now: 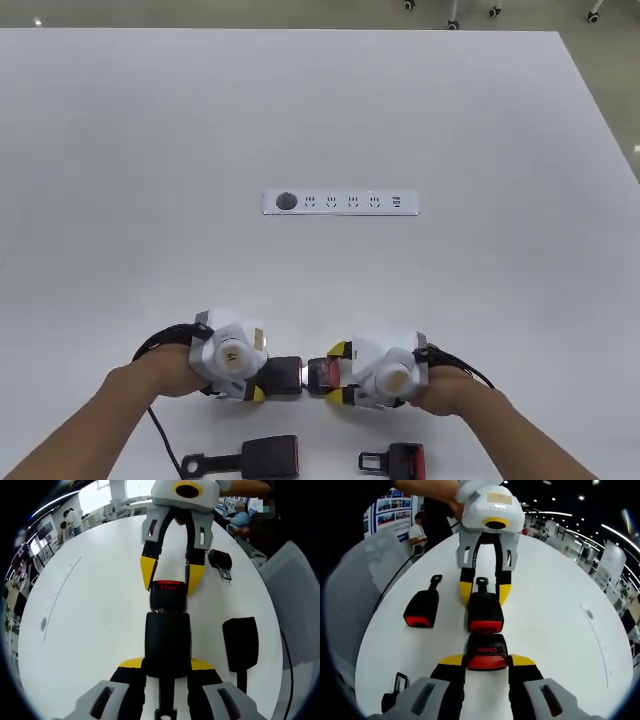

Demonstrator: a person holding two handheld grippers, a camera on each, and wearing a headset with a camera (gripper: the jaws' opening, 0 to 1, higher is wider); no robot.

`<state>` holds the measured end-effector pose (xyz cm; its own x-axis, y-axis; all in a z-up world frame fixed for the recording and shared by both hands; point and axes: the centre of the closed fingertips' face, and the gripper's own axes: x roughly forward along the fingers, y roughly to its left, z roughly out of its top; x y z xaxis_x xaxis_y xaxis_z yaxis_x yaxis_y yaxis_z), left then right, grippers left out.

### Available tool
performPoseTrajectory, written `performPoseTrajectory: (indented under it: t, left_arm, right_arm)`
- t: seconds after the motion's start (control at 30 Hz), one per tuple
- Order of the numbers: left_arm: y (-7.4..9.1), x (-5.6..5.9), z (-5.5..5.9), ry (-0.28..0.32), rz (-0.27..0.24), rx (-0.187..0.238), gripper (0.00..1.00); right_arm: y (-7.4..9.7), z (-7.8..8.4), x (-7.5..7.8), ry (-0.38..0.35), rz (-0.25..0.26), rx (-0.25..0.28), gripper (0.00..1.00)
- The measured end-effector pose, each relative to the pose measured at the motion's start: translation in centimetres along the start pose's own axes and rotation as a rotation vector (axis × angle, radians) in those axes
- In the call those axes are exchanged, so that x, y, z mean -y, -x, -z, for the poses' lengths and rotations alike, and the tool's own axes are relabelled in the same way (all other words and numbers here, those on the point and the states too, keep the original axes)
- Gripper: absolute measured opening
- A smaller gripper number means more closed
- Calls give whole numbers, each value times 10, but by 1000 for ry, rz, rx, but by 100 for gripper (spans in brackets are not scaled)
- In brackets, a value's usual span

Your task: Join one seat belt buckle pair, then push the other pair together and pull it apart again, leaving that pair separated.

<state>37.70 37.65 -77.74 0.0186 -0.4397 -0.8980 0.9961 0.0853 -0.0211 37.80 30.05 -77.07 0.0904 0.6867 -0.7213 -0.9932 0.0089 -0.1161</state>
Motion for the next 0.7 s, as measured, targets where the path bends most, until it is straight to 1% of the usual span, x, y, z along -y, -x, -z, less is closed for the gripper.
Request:
performPoseTrajectory:
  t: [0.1, 0.17, 0.27, 0.33, 0.47, 0.5, 0.67, 0.7]
  left_arm:
    - [1, 0, 0, 9, -5, 7, 32]
    - [2, 1, -2, 8, -5, 4, 33]
    - [3, 1, -3, 9, -16, -1, 33]
    - [3, 0, -2, 3, -26, -4, 35]
    - [4, -2, 2, 1, -40, -7, 38]
    - [7, 0, 1, 5, -44, -3, 38]
    - [13, 3, 0, 21, -58, 9, 40]
    - [13, 3, 3, 27, -61, 13, 41]
  right_arm:
    - [1, -2, 1, 0, 4, -8, 30]
    - [1, 0, 3, 12, 7, -12, 30]
    - [7, -4, 2, 7, 4, -14, 31]
    - [10, -4, 0, 7, -2, -18, 33]
    - [13, 1, -3, 3, -4, -33, 36]
    - [16, 2, -3, 1, -1, -36, 36]
    - [25, 8, -1, -9, 13, -46, 40]
    - [27, 9, -2, -12, 15, -46, 40]
